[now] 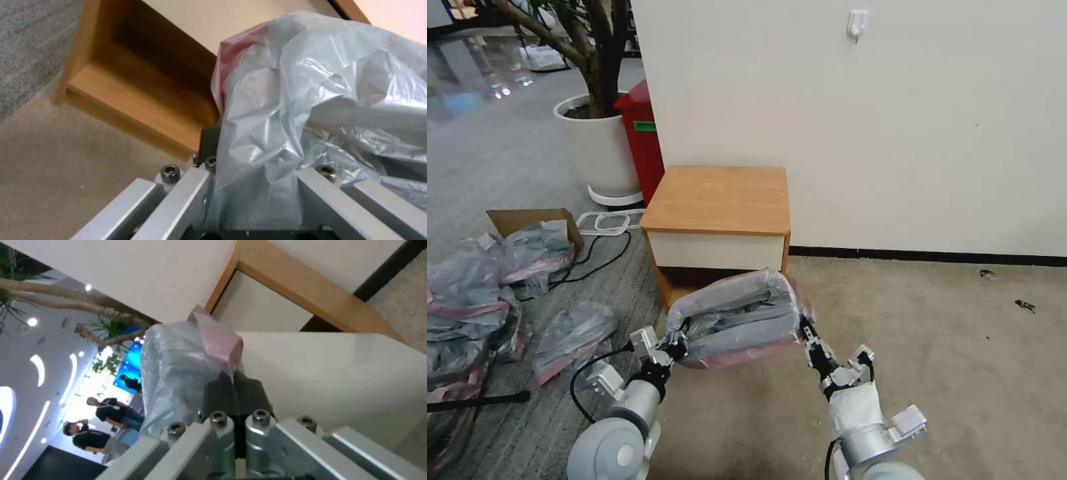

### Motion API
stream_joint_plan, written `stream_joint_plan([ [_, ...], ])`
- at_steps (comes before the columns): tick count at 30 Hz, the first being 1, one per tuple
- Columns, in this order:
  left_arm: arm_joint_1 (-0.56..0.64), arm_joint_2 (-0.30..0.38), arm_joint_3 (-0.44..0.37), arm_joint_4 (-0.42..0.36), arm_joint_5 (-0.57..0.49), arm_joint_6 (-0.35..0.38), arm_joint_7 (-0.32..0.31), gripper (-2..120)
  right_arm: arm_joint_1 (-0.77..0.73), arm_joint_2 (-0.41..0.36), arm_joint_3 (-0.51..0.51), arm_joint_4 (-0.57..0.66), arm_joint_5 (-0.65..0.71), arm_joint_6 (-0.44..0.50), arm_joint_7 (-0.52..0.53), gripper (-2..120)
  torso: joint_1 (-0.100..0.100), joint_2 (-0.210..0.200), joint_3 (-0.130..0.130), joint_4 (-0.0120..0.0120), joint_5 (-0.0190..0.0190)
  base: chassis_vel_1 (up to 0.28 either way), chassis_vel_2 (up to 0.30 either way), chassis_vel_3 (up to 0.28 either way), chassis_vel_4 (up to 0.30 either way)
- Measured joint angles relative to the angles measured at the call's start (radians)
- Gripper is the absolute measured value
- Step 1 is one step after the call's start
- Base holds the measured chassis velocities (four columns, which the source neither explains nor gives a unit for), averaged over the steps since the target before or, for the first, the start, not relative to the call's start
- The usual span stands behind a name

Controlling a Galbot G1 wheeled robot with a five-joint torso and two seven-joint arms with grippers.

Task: Pick up the garbage bag from the table and place it over the trash can.

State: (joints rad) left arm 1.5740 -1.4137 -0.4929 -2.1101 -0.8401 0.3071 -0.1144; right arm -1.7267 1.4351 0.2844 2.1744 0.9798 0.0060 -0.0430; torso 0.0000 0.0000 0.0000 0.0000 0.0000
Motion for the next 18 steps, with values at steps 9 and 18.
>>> stream_joint_plan([
  [9, -0.003, -0.003, -0.013, -0.02, -0.103, 0.02, -0.033, 3, -0.011, -0.004, 0.009, -0.025, -0.068, 0.034, -0.01, 0, 0.0, 0.0, 0.0, 0.0, 0.0001, 0.0, 0.0, 0.0, 0.0],
  [18, -0.006, -0.001, -0.023, -0.032, -0.141, 0.026, -0.045, 3, -0.018, -0.006, 0.019, -0.033, -0.24, 0.097, 0.029, 0, 0.0, 0.0, 0.0, 0.0, 0.0, 0.0, 0.0, 0.0, 0.0],
])
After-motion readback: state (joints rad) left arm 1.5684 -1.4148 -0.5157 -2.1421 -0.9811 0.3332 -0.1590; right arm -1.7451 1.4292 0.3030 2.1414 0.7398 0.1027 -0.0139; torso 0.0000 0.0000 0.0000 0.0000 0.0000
